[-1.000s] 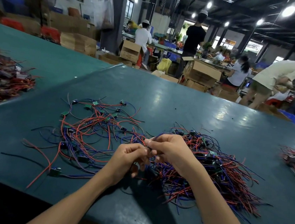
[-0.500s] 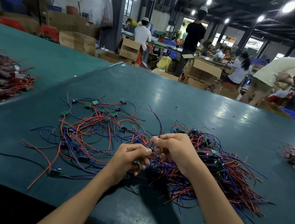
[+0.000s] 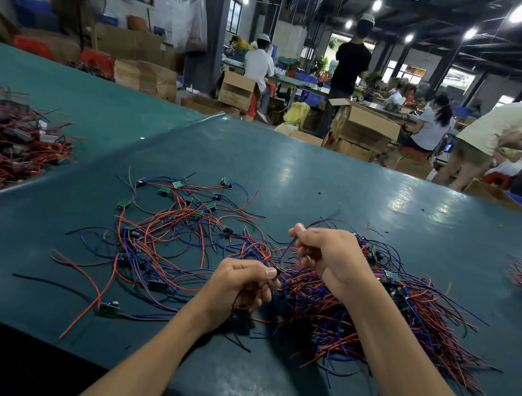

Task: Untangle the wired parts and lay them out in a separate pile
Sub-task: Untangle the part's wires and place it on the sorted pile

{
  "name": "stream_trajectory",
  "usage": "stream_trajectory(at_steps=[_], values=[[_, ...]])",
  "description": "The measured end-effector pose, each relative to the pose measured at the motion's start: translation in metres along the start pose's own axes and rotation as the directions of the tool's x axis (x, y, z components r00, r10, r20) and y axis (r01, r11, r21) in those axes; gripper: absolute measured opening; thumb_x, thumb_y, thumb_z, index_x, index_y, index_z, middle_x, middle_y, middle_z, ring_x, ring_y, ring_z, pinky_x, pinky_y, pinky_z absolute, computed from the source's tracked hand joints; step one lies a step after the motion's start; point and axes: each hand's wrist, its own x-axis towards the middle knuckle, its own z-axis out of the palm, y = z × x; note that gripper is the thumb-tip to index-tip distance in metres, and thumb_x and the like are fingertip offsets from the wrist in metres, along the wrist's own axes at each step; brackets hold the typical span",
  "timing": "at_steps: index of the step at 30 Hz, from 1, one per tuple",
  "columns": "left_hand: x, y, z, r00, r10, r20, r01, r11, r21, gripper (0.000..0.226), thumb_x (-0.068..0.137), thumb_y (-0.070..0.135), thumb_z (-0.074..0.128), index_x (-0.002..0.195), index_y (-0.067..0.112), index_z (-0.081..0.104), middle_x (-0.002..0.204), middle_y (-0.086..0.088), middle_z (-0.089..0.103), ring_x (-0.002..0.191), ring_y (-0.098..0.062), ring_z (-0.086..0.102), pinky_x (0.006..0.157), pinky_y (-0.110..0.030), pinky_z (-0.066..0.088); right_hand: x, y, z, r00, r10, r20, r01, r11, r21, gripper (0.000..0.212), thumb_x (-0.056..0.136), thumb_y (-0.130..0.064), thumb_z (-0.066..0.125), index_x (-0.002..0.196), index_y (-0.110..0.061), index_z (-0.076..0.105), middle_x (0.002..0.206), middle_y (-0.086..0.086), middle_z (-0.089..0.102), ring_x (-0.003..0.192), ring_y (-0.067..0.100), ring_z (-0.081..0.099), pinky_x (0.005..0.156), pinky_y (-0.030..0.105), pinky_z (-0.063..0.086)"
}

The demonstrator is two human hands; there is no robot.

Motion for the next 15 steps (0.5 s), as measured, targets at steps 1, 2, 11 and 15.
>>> stream_trajectory(at_steps=[1,2,11,15], values=[[-0.001,0.0,0.001,1.0,0.002,0.004,-0.002,1.0,0.006,0.027,0.081,0.034,0.072,0.08,0.007,0.077,0.065,-0.009,0.063,0.051,-0.014,0.054,0.047,-0.02,0.04,0.001,-0.002,-0.002,1.0,0.027,-0.003,-0.027,0.999,0.026,0.016,0.094,-0.008,0.068,0.085,0.003,0.075,0.062,0.004,0.059,0.052,0.01,0.052,0.045,0.019,0.044],[-0.001,0.001,0.001,1.0,0.004,0.005,-0.004,1.0,0.012,0.026,0.082,0.033,0.071,0.079,0.007,0.076,0.065,-0.009,0.063,0.051,-0.014,0.053,0.047,-0.021,0.039,0.002,-0.003,-0.004,0.998,0.058,0.001,-0.058,0.997,0.043,0.016,0.094,-0.01,0.068,0.085,0.002,0.075,0.063,0.003,0.058,0.052,0.009,0.05,0.045,0.019,0.044],[-0.004,0.001,0.002,1.0,-0.018,0.0,0.018,1.0,0.019,0.023,0.077,0.031,0.071,0.072,0.009,0.075,0.062,-0.01,0.062,0.05,-0.016,0.052,0.047,-0.022,0.04,0.003,-0.024,-0.018,0.982,0.162,0.093,-0.184,0.932,0.311,0.019,0.097,-0.017,0.062,0.087,-0.001,0.066,0.065,0.001,0.05,0.046,0.003,0.044,0.038,0.013,0.033],[-0.003,0.001,0.003,1.0,-0.014,-0.005,0.014,1.0,0.02,0.031,0.068,0.037,0.075,0.072,0.006,0.074,0.06,-0.011,0.061,0.047,-0.016,0.053,0.046,-0.021,0.039,0.002,-0.027,-0.022,0.985,0.166,0.042,-0.171,0.966,0.196,0.026,0.093,-0.026,0.069,0.078,-0.005,0.069,0.059,-0.001,0.05,0.045,0.005,0.042,0.038,0.014,0.029]])
